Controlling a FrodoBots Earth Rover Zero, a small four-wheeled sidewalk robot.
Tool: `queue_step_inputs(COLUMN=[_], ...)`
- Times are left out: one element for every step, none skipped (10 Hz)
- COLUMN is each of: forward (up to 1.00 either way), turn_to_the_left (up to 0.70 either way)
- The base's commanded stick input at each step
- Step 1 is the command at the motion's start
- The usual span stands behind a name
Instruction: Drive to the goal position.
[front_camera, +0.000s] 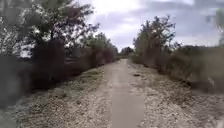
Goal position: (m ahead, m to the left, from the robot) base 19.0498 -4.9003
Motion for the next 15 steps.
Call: queue_step_inputs(forward=[0.85,0.85,0.85,0.85,0.85,0.85,0.85,0.85,0.85,0.85,0.85,0.85,0.85,0.85,0.85], turn_to_the_left=[0.00,0.00,0.00,0.00,0.00,0.00,0.00,0.00,0.00,0.00,0.00,0.00,0.00,0.00,0.00])
